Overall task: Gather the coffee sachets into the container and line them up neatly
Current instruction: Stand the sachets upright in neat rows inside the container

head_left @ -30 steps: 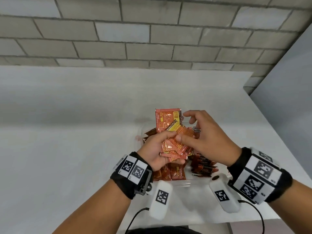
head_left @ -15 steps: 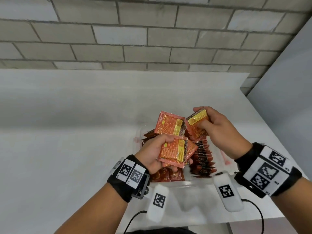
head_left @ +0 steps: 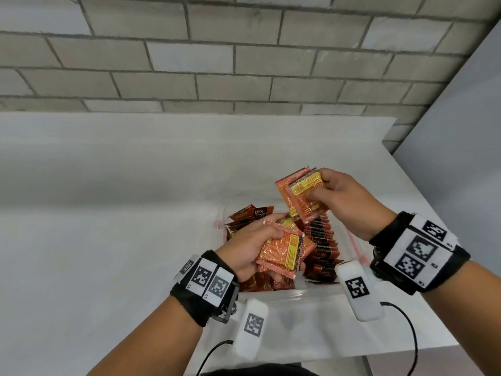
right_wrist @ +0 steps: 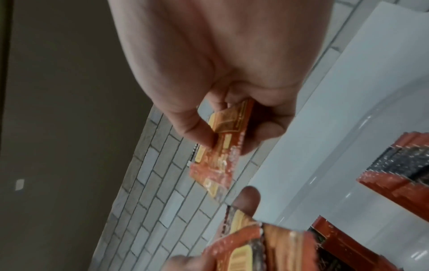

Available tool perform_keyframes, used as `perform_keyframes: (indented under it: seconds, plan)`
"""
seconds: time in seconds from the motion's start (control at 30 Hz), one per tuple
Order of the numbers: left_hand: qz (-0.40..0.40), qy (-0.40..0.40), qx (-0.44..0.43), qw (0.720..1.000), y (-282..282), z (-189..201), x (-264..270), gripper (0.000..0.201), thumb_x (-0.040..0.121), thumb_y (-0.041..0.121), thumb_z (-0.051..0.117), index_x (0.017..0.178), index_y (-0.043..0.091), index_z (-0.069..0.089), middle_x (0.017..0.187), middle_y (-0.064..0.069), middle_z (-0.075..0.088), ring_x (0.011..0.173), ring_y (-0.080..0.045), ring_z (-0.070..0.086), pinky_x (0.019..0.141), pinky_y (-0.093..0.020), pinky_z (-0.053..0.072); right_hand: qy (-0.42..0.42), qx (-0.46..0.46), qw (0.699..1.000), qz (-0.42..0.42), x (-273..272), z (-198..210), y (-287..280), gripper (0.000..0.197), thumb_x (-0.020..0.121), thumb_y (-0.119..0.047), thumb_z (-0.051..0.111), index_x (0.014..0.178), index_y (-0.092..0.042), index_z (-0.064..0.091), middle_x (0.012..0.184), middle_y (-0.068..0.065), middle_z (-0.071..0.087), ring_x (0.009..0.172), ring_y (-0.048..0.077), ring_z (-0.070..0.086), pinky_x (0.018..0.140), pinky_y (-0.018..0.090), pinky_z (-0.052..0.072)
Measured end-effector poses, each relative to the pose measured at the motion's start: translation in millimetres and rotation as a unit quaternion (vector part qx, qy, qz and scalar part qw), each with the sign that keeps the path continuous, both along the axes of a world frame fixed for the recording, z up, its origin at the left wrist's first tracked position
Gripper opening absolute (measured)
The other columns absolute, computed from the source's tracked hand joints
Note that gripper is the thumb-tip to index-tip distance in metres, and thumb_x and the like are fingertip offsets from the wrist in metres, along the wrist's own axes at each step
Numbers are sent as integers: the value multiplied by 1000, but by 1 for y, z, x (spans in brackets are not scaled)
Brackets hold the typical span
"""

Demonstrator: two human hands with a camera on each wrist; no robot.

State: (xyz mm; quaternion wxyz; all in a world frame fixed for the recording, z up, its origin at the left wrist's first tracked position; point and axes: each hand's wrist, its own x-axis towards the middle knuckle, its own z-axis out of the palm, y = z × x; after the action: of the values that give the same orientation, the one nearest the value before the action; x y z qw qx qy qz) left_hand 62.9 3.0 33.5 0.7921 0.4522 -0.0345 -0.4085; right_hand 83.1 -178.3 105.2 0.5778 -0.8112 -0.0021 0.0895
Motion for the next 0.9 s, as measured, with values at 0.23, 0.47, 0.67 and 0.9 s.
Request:
perform_keyframes:
  seconds: [0.23,0.47,0.67,0.9]
  plan:
    - [128,14,-43,991,3,-3,5,40,81,8,60,120,15,60,109,-14,69,90,-35,69,53,-39,59,55,80,995,6,-15,-9,-6,19,93,-1,49,108,-11,56,96,5,66,78,12,65,68,23,53]
    - [187,-73,65,977,-4,-4,7,35,82,10,69,116,14,61,99,-13,70,65,-20,67,34,-19,43,6,-93,991,96,-17,-7,-4,21,88,-5,62,102,-20,60,91,-6,68,81,4,64,76,23,54]
    - [180,-30,54,982,-3,-4,7,44,83,35,63,120,11,57,92,-13,69,60,-20,65,36,-21,46,6,-83,992,97,-14,-12,-9,25,85,-4,66,103,-21,64,99,-1,70,91,11,67,81,26,55]
    - [170,38,-67,982,5,-2,11,35,95,5,35,122,11,56,113,-15,68,97,-35,67,75,-48,56,79,55,995,-1,-8,-24,-16,23,90,2,54,109,-8,62,96,5,71,82,15,69,70,24,55]
